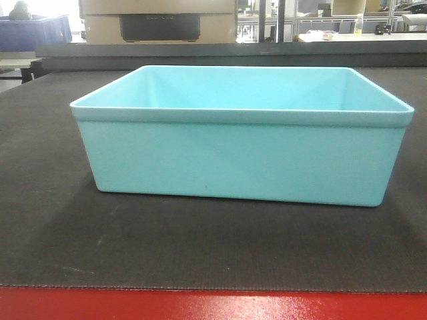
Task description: Fetch blue bin and place on conveyor start
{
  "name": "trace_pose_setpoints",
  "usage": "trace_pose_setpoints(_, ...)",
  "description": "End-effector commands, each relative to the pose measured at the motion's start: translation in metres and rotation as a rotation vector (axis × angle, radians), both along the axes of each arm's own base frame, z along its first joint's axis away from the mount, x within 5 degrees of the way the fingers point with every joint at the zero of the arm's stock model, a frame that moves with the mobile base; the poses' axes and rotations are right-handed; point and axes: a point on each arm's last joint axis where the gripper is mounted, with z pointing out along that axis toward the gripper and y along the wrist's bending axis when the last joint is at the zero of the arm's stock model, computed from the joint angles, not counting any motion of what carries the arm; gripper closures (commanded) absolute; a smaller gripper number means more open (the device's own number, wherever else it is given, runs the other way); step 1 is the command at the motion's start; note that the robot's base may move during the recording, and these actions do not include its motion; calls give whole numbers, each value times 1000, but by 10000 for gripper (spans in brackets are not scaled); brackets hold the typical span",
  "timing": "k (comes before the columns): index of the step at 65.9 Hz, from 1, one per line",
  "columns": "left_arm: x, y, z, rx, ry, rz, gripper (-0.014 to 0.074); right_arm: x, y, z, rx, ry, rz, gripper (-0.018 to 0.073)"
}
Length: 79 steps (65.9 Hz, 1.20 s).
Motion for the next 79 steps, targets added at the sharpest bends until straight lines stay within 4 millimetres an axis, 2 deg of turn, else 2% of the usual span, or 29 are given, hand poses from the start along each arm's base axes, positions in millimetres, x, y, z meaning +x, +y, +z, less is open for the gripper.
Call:
trace_pose_setpoints(1,-6,2,2,-6,-29,5,707,-1,-1,3,-8,-32,-5,720)
trace_pose_setpoints(9,-21,9,-8,-25,-95,69,707,-1,-1,3,-8,-32,-5,720)
trace_pose_setpoints(16,-37,15,-26,-25,-143,139,707,-1,-1,3,-8,-32,-5,720)
trace_pose_setpoints(29,-51,18,-87,-60,-161,189,707,-1,-1,3,-8,-32,-5,720)
trace_pose_setpoints(37,-46,18,-126,-63,-164,194,707,-1,-1,3,-8,-34,-5,720)
trace_pose_setpoints(41,-44,18,-138,-65,-199,197,707,-1,-1,4,-8,-38,-5,720)
trace_pose_setpoints(44,-44,18,-135,-73,-232,196,707,-1,-1,4,-7,-44,-5,720)
trace_pose_setpoints(47,-43,18,-140,-63,-175,198,707,0,-1,5,-7,-51,-6,720)
trace_pose_setpoints(79,-43,18,-141,-63,-167,198,707,0,-1,6,-6,-62,-6,720)
